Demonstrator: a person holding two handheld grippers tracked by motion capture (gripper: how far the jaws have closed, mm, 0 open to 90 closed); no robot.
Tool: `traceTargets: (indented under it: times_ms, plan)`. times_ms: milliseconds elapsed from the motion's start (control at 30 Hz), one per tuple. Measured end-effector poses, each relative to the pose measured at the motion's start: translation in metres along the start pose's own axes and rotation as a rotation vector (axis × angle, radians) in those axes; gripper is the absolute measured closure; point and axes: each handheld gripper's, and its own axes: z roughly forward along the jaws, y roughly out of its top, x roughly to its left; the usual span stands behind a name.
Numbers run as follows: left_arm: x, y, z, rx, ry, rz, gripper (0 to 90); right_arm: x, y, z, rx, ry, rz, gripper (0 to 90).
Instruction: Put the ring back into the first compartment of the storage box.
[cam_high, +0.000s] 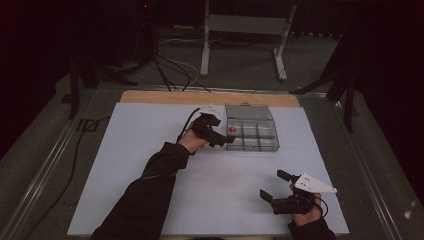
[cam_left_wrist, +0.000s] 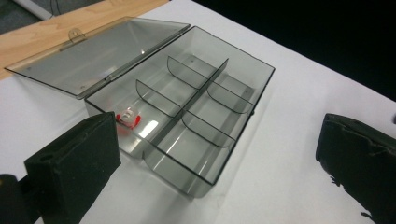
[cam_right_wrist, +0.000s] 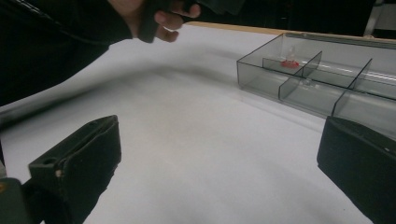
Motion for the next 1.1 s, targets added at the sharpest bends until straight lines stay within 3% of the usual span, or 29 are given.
traceTargets:
  times_ms: [533, 1100]
  plan:
    - [-0.005, -0.022, -0.053, 0.002, 0.009, 0.011, 0.5, 0.0, -0.001, 0.002, 0.01, 0.0, 0.005, 0.0]
    - [-0.016, -0.065, -0.107, -0.02, 0.055, 0.007, 0.5, 0.0, -0.001, 0.003, 0.017, -0.005, 0.003, 0.0]
